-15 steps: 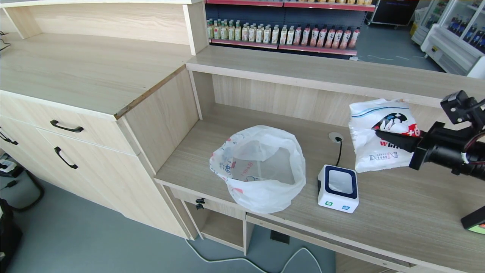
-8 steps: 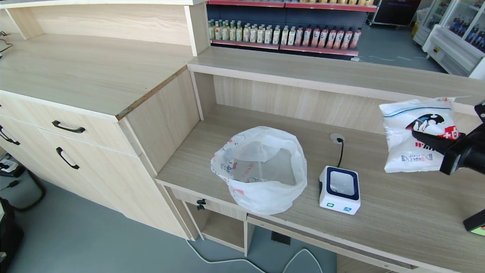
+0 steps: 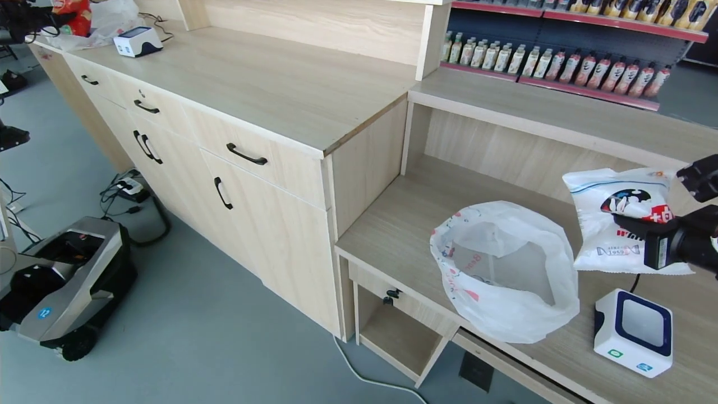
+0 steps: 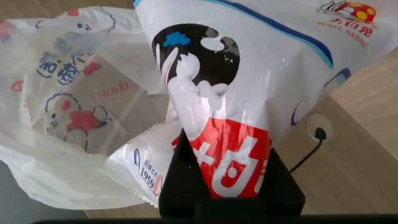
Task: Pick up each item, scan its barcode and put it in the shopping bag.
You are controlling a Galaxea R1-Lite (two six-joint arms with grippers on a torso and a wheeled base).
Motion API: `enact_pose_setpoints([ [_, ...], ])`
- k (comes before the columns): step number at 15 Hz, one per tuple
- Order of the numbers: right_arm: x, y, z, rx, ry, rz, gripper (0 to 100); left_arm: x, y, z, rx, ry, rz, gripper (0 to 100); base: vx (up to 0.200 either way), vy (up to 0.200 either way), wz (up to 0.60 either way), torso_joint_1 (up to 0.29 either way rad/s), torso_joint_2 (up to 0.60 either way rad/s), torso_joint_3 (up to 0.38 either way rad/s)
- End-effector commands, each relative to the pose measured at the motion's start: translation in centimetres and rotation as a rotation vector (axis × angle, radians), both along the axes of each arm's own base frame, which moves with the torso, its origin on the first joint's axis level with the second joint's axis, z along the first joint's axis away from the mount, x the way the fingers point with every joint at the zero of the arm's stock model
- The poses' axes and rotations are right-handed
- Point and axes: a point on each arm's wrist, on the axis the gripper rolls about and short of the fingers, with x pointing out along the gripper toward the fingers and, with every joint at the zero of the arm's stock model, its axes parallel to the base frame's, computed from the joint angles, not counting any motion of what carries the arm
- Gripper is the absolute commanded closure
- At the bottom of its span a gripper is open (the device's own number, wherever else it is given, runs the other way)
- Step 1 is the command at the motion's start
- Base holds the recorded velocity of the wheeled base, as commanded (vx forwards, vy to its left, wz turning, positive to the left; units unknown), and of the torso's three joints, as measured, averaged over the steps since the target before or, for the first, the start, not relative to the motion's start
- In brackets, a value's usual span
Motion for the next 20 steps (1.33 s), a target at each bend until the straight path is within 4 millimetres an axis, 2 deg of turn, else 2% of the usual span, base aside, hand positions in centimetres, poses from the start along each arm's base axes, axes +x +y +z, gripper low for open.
enact_pose_setpoints([
  [1,2.8,-0.6,-1.8,0.031,0.064,-0.005,100,0.0,0.0,0.0,0.000,0.000,-0.001,0,0.000,0.000,0.00,0.000,0.00,0.000],
  [4,7.1,-0.1,-4.6,0.089,0.068,0.036,100,0.0,0.0,0.0,0.000,0.000,-0.001,0,0.000,0.000,0.00,0.000,0.00,0.000],
  [8,10.3,1.2,-8.1,0.117,0.073,0.165,100,0.0,0.0,0.0,0.002,0.000,-0.001,0,0.000,0.000,0.00,0.000,0.00,0.000],
  [12,11.0,2.4,-9.9,0.119,0.096,0.202,100,0.0,0.0,0.0,0.000,0.000,-0.001,0,0.000,0.000,0.00,0.000,0.00,0.000],
  [17,11.7,2.4,-12.0,0.131,0.138,0.242,100,0.0,0.0,0.0,0.000,0.000,-0.001,0,0.000,0.000,0.00,0.000,0.00,0.000],
  [20,11.9,2.6,-12.2,0.144,0.118,0.318,100,0.0,0.0,0.0,0.000,0.000,-0.001,0,0.000,0.000,0.00,0.000,0.00,0.000],
])
